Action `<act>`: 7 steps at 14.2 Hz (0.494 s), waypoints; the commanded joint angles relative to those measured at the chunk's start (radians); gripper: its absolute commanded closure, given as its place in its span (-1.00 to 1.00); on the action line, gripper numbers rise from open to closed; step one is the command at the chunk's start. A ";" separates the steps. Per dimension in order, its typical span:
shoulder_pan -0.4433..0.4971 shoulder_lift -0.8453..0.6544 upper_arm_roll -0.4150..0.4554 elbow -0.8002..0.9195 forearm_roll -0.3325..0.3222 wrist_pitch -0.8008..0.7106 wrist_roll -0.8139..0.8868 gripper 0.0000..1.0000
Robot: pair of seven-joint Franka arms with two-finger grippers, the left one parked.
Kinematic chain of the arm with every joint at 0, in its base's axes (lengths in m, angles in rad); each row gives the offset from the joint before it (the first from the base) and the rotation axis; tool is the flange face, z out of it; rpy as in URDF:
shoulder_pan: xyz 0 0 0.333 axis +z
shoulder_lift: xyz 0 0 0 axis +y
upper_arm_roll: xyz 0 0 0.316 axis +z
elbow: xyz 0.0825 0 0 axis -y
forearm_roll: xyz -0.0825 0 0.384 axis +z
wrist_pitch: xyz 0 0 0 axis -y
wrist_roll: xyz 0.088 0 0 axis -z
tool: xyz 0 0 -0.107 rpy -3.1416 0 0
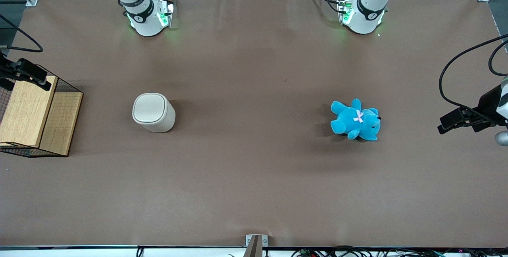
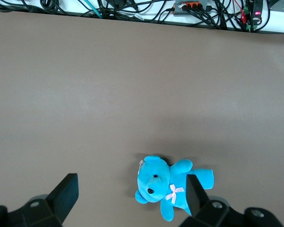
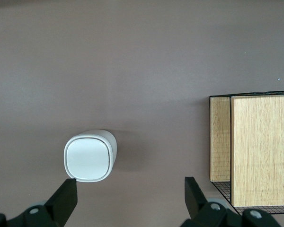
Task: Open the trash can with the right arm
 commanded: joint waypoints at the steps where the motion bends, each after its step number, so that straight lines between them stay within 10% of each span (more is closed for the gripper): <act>1: -0.014 -0.011 0.012 -0.013 0.007 0.006 0.008 -1.00; 7: -0.008 0.000 0.013 -0.010 0.007 0.014 0.000 -1.00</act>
